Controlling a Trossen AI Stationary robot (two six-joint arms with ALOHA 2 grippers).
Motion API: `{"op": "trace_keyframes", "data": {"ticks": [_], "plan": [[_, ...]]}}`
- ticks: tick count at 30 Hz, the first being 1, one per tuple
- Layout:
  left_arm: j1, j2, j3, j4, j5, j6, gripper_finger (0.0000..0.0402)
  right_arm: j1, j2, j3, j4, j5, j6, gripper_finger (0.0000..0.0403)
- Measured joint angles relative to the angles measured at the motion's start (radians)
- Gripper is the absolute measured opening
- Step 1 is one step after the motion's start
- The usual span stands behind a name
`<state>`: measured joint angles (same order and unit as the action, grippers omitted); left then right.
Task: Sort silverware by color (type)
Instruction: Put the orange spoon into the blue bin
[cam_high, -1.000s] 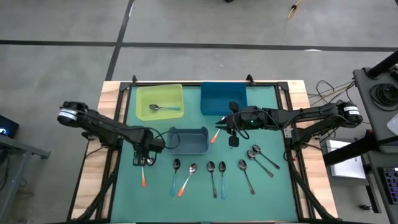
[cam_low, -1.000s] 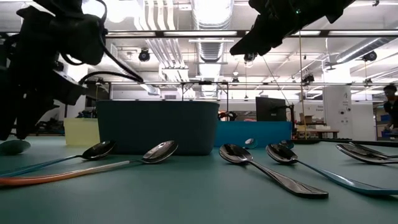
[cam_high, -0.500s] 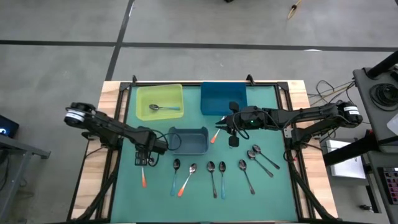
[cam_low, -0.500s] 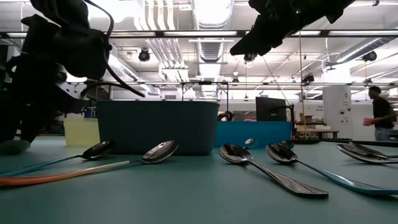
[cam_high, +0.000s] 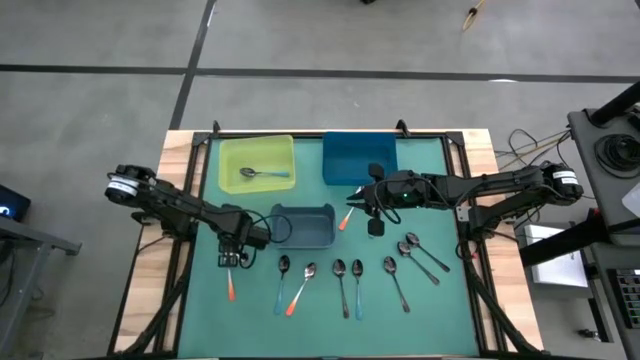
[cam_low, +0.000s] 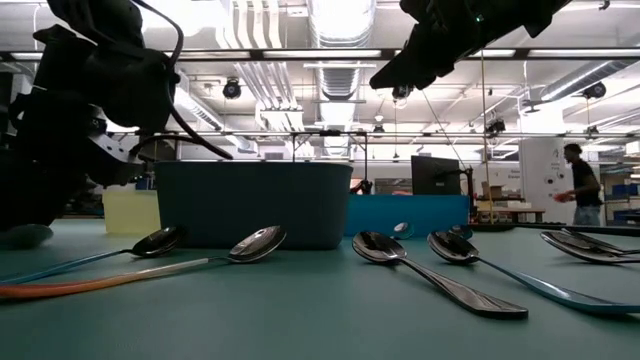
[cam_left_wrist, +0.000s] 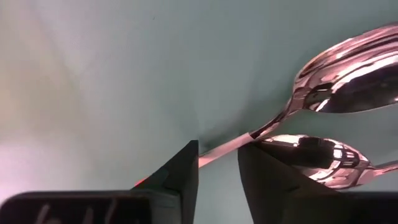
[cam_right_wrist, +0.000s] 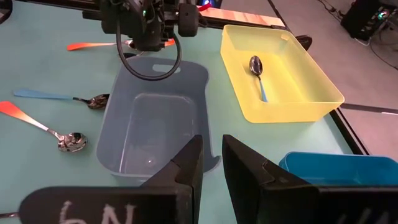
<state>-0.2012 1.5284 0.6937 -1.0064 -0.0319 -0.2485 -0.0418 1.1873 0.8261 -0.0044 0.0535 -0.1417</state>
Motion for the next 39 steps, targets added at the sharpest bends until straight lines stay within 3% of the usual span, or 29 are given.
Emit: {"op": "trace_keyframes", "data": {"ticks": [10,23,31,39], "plan": [[0.0,0.0,0.0,0.004,-0.004,0.003,0.0006,0.0,0.0,0.0,0.0,0.0,0.0,0.0052],[0.0,-0.01,0.0,-0.062,-0.006,-0.028,0.0001,0.0,0.0,0.0,0.001,0.0,0.0,0.0052],[0.0,-0.047,0.07,-0.145,-0.015,-0.055,0.0001,0.0,0.0,0.0,0.001,0.001,0.0,0.0052],[0.003,-0.119,0.14,-0.261,-0.093,-0.111,0.0,0.0,0.0,0.0,0.002,0.001,-0.008,0.0052]]}}
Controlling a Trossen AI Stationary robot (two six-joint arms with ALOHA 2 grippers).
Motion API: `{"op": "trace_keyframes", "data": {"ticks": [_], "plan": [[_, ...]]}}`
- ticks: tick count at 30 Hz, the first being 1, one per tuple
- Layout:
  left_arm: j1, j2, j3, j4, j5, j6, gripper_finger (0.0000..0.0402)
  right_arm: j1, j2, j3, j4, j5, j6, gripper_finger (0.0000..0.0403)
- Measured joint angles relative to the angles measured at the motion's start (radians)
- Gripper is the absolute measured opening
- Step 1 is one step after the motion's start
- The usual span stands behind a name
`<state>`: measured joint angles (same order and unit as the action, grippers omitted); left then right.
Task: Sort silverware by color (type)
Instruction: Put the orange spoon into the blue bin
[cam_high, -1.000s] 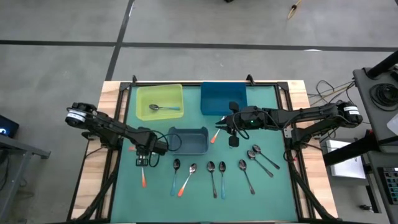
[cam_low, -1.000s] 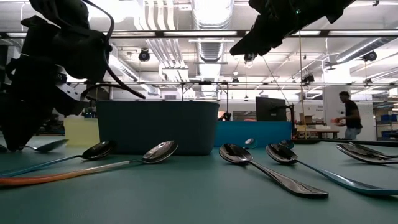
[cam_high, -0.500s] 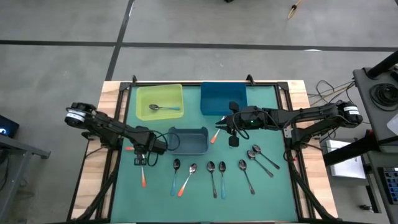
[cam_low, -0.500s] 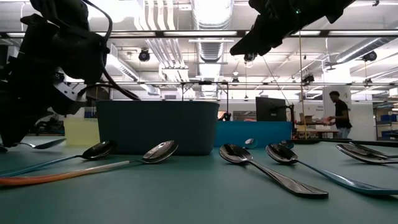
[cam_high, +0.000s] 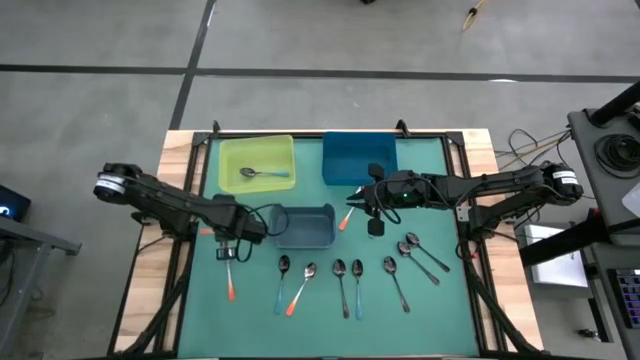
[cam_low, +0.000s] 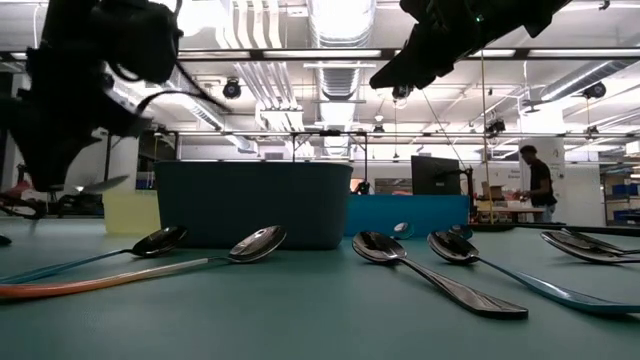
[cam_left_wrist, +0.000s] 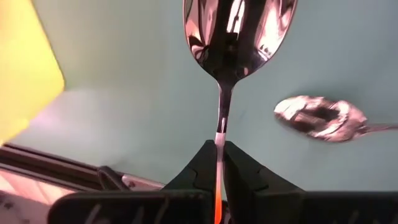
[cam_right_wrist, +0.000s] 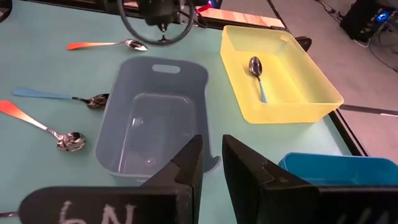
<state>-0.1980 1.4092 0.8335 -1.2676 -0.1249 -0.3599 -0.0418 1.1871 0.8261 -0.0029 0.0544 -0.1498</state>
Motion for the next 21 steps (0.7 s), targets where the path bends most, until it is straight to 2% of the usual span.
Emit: {"op": "trace_keyframes", "data": {"ticks": [10,16,21], "plan": [[0.03,-0.054,0.17,0.006,-0.181,0.036,0.0,0.0,-0.064,0.0,-0.04,0.0,-0.007,0.0052],[0.102,-0.041,0.29,0.089,-0.254,0.184,0.0,0.02,-0.147,-0.022,-0.086,0.001,0.007,0.0052],[0.194,-0.039,0.354,0.28,-0.262,0.379,0.0,0.048,-0.221,-0.054,-0.083,0.0,-0.001,0.0052]]}}
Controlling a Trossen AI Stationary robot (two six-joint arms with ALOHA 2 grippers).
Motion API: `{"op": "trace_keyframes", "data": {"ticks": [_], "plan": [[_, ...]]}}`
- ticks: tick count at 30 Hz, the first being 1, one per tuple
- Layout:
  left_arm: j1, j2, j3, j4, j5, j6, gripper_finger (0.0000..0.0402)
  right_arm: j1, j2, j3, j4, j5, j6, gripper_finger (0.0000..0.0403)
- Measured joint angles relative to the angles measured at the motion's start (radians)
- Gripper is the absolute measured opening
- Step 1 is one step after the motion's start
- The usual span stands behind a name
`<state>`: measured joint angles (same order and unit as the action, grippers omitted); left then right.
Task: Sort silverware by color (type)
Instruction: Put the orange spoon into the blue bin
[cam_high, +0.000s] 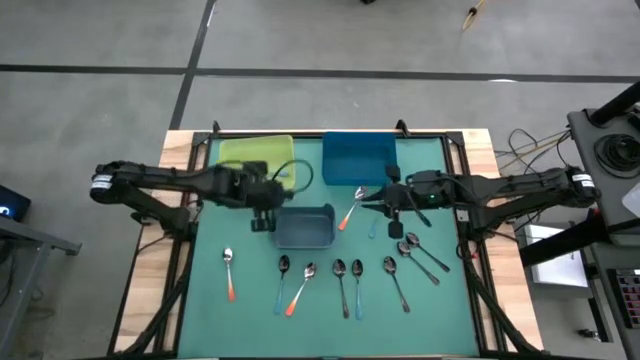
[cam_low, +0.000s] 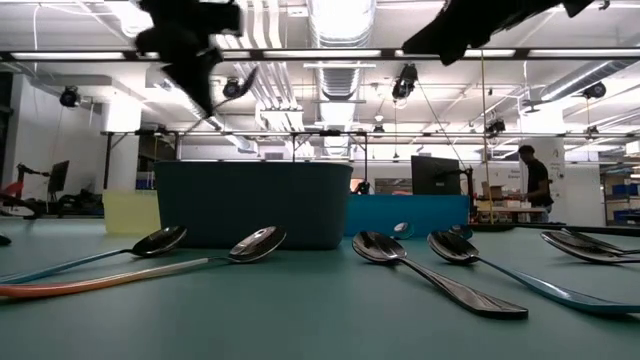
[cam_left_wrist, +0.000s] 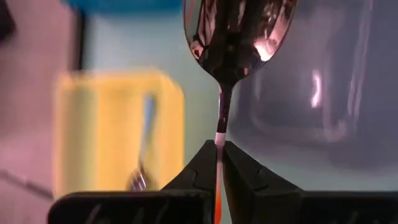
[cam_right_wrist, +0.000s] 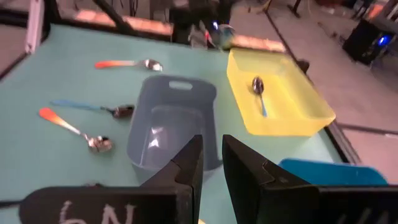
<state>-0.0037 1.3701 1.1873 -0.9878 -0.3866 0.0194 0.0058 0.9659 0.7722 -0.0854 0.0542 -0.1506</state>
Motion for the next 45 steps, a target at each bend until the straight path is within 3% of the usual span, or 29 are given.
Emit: {"op": "trace_keyframes", "data": {"ticks": [7,11,18,28,34,45], "plan": [[0.141,0.0,0.043,0.351,0.02,0.211,0.0,0.029,-0.068,-0.035,-0.002,0.0,-0.001,0.0052],[0.213,0.013,0.038,0.572,0.085,0.264,0.0,0.038,-0.106,-0.055,0.0,-0.001,-0.007,0.0052],[0.294,0.118,0.065,0.779,0.142,0.329,0.0,0.038,-0.18,-0.086,-0.014,-0.001,0.005,0.0052],[0.367,0.362,0.269,0.779,0.197,0.366,0.0,0.038,-0.265,-0.128,-0.014,-0.001,0.022,0.0052],[0.404,0.519,0.438,0.699,0.247,0.402,0.0,0.038,-0.28,-0.138,-0.014,-0.001,0.023,0.0052],[0.427,0.731,0.702,0.498,0.249,0.402,0.0,0.038,-0.28,-0.138,-0.039,-0.001,0.019,0.0052]]}}
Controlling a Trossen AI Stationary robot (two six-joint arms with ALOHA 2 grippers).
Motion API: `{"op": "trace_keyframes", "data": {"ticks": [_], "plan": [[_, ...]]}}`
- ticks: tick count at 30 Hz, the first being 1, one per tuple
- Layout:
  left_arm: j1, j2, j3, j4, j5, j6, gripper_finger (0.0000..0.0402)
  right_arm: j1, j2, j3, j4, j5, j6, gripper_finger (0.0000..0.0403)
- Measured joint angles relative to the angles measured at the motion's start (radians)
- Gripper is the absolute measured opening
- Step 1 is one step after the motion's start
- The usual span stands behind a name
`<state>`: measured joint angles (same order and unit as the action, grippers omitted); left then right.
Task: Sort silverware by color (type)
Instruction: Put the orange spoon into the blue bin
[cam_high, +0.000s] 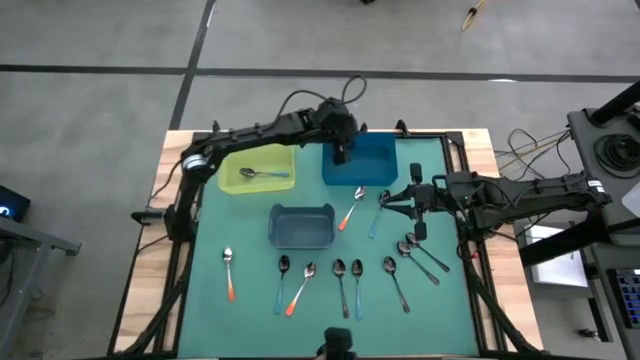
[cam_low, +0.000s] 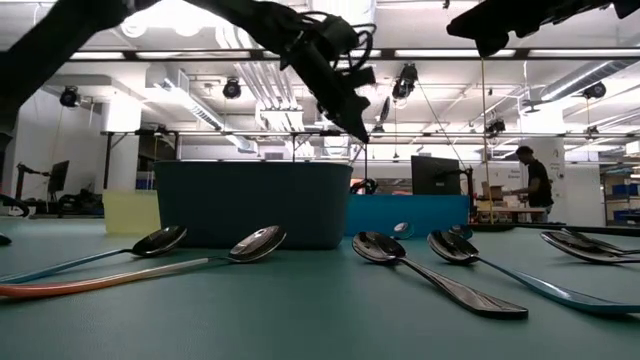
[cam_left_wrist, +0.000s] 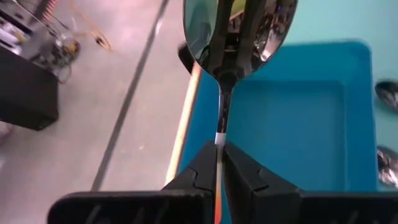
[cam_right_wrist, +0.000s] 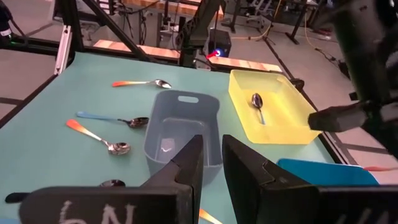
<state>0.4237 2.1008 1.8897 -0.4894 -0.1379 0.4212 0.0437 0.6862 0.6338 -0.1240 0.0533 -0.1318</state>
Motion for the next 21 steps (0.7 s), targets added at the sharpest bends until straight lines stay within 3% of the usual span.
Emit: {"op": "trace_keyframes", "data": {"ticks": [14,21], "plan": [[0.0,0.213,0.258,-0.279,0.0,-0.007,0.0,0.0,-0.003,0.0,-0.002,0.0,0.0,0.0052],[0.001,0.254,0.296,-0.334,0.0,-0.004,0.0,0.0,-0.003,0.0,-0.005,0.0,0.0,0.0052]]}}
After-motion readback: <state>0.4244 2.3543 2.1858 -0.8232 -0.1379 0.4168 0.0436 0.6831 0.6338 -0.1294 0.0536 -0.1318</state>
